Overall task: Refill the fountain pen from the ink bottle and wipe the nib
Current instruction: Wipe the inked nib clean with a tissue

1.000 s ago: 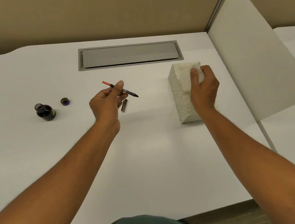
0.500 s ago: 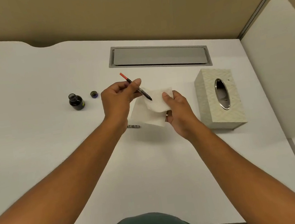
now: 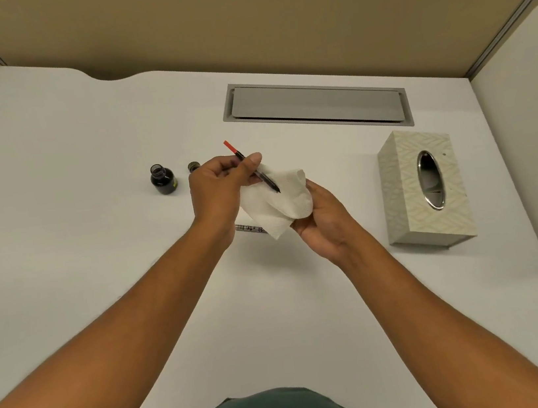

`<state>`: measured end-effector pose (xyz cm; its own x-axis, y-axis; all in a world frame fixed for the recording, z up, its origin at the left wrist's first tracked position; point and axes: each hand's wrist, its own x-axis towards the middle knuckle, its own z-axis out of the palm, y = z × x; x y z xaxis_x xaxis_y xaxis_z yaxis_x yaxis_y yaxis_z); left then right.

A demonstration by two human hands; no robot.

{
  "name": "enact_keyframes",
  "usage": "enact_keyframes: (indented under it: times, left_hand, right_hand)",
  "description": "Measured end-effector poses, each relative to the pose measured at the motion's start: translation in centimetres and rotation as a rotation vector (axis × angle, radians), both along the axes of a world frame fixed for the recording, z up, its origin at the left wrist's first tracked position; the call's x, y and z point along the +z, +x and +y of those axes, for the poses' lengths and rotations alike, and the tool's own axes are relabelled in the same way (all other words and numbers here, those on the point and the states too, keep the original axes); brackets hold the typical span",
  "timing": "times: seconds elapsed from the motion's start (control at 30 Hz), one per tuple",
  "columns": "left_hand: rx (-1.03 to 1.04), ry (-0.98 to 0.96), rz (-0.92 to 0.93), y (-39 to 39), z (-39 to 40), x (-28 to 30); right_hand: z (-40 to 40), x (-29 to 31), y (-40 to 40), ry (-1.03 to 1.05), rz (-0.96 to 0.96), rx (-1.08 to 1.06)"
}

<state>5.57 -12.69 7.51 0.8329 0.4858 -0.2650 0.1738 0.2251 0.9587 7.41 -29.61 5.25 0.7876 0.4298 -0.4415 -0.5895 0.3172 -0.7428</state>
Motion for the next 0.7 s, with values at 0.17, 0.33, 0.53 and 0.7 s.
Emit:
enact_keyframes:
  times: [0.17,0.33,0.53,0.7]
  left_hand:
    - [-0.032,0.087,0.013,0.4,-0.3,-0.3]
    - [-0.06,0.129,0.017,0.6,-1.0,-0.3]
    - [-0.186,0.037,0.018,0.3,-1.2,0.2]
    - [-0.193,0.042,0.05,0.4,-1.1,0.3]
  right_hand:
    - [0.4,0.3,0.1,-0.055,0.003,-0.019]
    - [0.3,1.0,-0.1,-0.135,-0.048,-0.098]
    - [0.0,1.0,-0.1,-0.2,-0.066,-0.141]
    - [-0.5,0.8,-0.2,-0.246,-0.129,-0.118]
